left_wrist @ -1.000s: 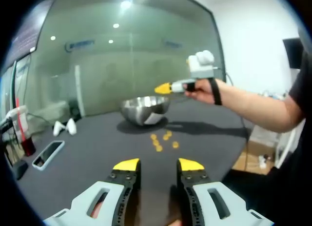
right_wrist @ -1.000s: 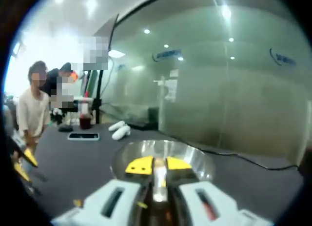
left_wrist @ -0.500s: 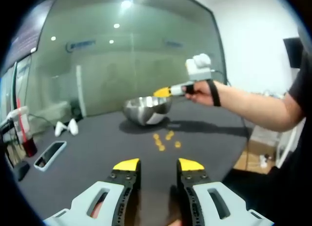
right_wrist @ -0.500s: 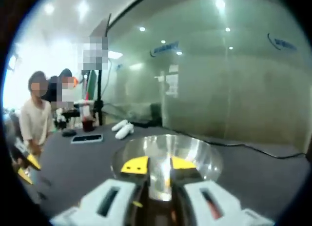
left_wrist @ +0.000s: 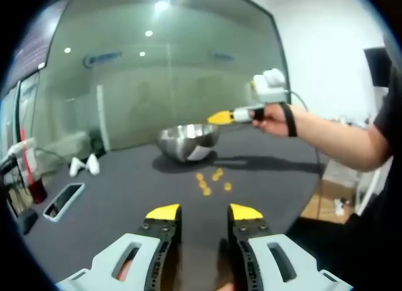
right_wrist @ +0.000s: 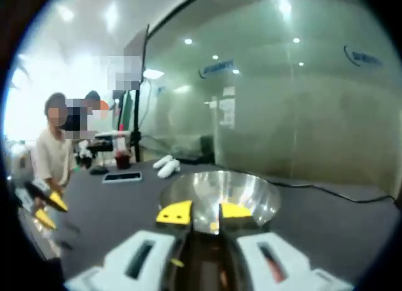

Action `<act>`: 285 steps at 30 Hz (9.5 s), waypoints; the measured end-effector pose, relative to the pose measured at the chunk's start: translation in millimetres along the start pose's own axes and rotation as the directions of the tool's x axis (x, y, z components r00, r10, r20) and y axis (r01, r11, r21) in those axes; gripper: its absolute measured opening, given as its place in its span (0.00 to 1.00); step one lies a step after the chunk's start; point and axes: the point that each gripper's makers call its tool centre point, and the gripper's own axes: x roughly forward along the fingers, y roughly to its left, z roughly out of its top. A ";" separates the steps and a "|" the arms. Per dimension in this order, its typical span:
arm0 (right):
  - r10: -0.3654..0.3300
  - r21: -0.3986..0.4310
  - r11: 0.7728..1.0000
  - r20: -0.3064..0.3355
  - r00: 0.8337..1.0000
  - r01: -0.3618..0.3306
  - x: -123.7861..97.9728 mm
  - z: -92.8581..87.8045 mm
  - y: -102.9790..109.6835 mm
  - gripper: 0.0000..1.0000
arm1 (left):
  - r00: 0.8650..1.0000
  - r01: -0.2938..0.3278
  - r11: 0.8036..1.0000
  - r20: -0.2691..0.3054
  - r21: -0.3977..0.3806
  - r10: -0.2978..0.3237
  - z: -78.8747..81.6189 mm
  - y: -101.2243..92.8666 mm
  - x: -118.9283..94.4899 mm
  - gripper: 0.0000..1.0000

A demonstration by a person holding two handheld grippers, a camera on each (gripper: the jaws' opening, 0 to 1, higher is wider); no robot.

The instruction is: Pick up the QQ candy scattered on the table and place it into the stainless steel bowl on the table

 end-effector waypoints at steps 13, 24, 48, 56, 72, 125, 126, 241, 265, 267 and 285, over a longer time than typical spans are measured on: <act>0.073 -0.014 0.997 0.000 0.997 -0.073 -53.1 -23.2 8.0 0.15 | 1.000 0.012 1.000 0.002 0.004 -0.012 -1.8 -2.2 6.3 0.31; 0.137 -0.044 0.989 -0.099 0.986 -0.141 -70.9 -66.5 20.1 0.15 | 1.000 0.012 1.000 -0.003 0.004 -0.012 -3.0 -4.1 6.9 0.31; 0.247 -0.097 0.954 -0.280 0.928 -0.283 -11.8 -117.4 74.6 0.15 | 1.000 0.004 1.000 -0.007 0.008 -0.004 -3.7 -0.7 6.7 0.31; 0.251 -0.061 0.957 -0.315 0.915 -0.283 -0.2 -126.4 72.0 0.10 | 1.000 -0.002 1.000 -0.013 0.003 0.002 -7.7 2.5 5.6 0.31; 0.211 -0.053 0.972 -0.223 0.952 -0.228 -22.2 -88.7 70.0 0.09 | 1.000 -0.004 1.000 -0.015 0.000 0.004 -8.7 7.9 7.7 0.31; 0.009 -0.013 1.000 -0.070 0.998 -0.010 35.7 -11.3 -4.9 0.19 | 1.000 -0.019 1.000 -0.013 0.022 0.020 0.4 11.2 4.6 0.31; 0.011 -0.011 1.000 -0.074 0.997 -0.012 35.0 -12.6 -4.8 0.19 | 1.000 -0.018 1.000 -0.013 0.023 0.019 0.5 11.1 4.8 0.31; -0.079 -0.093 0.993 -0.008 0.997 0.078 40.4 4.8 -12.0 0.22 | 0.999 0.033 0.993 -0.003 0.116 -0.033 16.0 -12.1 4.3 0.31; 0.127 -0.122 0.985 0.003 0.992 -0.126 -39.9 -24.1 12.6 0.21 | 0.995 0.088 0.983 0.030 0.159 -0.094 24.9 -25.0 7.6 0.31; 0.144 -0.155 0.978 0.000 0.990 -0.142 -52.9 -32.0 16.9 0.21 | 0.991 0.115 0.974 0.041 0.197 -0.125 29.1 -33.3 6.5 0.31; 0.403 -0.222 0.877 -0.143 0.904 -0.426 -100.4 -85.1 67.6 0.20 | 0.989 0.122 0.970 0.055 0.208 -0.136 31.0 -35.9 6.9 0.34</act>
